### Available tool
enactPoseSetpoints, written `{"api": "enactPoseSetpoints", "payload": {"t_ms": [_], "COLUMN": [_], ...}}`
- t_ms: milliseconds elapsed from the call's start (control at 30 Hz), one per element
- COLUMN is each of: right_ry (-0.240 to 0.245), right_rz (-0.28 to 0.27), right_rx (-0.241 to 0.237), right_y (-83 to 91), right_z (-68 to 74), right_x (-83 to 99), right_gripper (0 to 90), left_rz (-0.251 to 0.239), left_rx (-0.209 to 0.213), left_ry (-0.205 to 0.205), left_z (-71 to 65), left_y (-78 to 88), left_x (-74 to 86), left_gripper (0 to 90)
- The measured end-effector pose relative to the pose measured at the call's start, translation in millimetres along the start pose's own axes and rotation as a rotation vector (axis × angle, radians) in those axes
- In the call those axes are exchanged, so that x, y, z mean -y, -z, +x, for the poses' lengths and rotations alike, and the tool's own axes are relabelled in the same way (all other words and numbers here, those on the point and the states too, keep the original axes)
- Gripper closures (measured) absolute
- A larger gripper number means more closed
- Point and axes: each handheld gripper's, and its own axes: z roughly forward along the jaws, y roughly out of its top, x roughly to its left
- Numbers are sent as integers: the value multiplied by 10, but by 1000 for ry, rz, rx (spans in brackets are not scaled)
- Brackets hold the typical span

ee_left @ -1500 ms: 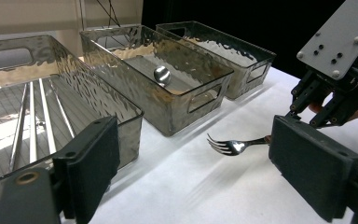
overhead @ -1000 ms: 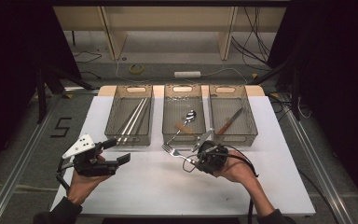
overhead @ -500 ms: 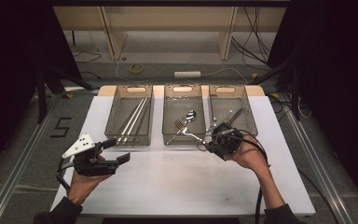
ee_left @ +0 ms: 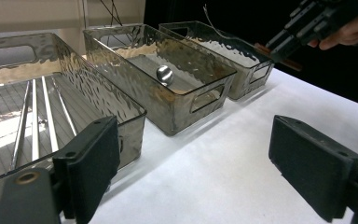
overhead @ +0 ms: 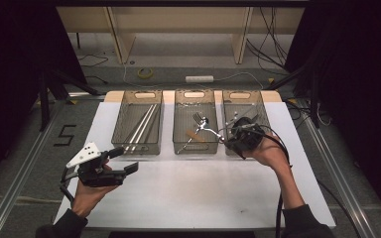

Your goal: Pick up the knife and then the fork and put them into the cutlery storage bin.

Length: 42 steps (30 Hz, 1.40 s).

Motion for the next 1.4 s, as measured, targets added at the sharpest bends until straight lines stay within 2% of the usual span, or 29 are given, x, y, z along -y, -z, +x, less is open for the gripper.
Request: {"api": "enactPoseSetpoints", "payload": {"t_ms": [267, 367, 500, 767, 1067, 1400], "right_ry": [-42, -50, -83, -127, -201, -285], "right_rz": [2, -13, -2, -5, 14, 22], "right_rx": [19, 25, 40, 59, 83, 100], "right_y": [59, 54, 54, 51, -25, -156], "right_z": [-172, -240, -311, -529, -777, -944], "right_x": [-49, -51, -58, -96, -133, -124], "right_gripper": [773, 773, 773, 773, 773, 773], "left_rz": [1, 1, -1, 0, -1, -4], "left_rx": [0, 0, 0, 0, 0, 1], "left_ry": [-2, -3, -1, -2, -1, 0], "left_z": [3, 4, 3, 3, 8, 2], "left_y": [2, 0, 0, -2, 1, 2], "left_x": [1, 0, -2, 0, 0, -2], "left_gripper": [160, 160, 160, 160, 160, 160]}}
